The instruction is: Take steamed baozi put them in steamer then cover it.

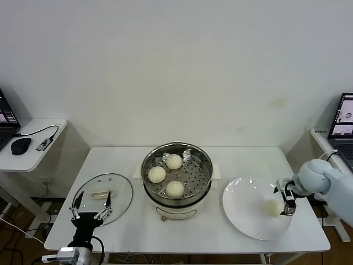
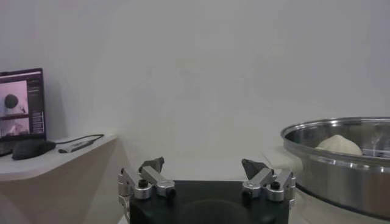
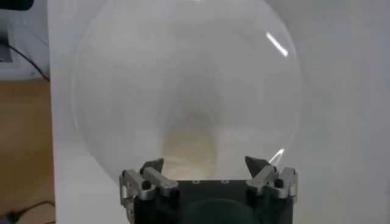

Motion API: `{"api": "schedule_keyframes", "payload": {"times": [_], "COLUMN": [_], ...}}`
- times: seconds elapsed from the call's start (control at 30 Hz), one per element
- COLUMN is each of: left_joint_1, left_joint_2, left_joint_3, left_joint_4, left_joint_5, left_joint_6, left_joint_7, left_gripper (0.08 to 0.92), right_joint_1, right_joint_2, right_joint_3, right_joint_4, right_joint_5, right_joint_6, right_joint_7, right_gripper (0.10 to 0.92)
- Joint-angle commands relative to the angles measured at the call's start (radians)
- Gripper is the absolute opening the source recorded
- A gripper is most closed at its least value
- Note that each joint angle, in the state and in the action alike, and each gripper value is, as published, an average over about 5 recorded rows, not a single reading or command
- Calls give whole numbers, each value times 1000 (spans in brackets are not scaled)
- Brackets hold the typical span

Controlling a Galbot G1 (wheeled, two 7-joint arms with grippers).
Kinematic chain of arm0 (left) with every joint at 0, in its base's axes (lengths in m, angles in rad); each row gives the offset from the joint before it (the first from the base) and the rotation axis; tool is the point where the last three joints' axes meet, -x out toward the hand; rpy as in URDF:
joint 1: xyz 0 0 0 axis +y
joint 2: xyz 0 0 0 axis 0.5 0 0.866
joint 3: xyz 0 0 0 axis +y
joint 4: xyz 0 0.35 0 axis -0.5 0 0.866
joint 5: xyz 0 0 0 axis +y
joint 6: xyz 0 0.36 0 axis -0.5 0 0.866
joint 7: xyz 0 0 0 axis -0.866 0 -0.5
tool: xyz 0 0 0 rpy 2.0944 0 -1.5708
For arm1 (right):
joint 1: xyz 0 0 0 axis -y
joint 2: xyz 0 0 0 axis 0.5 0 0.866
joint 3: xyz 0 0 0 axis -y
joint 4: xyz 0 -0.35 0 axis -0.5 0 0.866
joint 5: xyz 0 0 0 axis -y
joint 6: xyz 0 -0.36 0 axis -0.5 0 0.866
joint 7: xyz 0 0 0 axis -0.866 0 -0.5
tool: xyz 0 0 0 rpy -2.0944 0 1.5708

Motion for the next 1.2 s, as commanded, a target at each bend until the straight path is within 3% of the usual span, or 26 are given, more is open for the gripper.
{"api": "schedule_keyframes", "payload": {"times": [0.03, 0.27, 0.83, 1.2], "left_joint_1": [0, 0, 6, -3], "left_joint_2": [1, 0, -4, 1], "left_joint_3": [0, 0, 5, 6], "left_joint_4": [0, -1, -19, -15], "left_joint_5": [0, 0, 9, 8], "left_joint_6": [0, 0, 1, 2], "left_joint_7": [0, 1, 0, -1], "left_gripper": [823, 823, 823, 823], "right_joint_1": [-75, -73, -33, 354], "right_joint_2": [17, 36, 33, -24], "right_joint_3": [54, 54, 34, -220], "right_joint_4": [-43, -57, -38, 47], "right_joint_5": [-39, -41, -24, 158], "right_joint_6": [8, 6, 1, -46], "right_joint_7": [8, 22, 16, -6], "right_gripper": [823, 799, 590, 532]}}
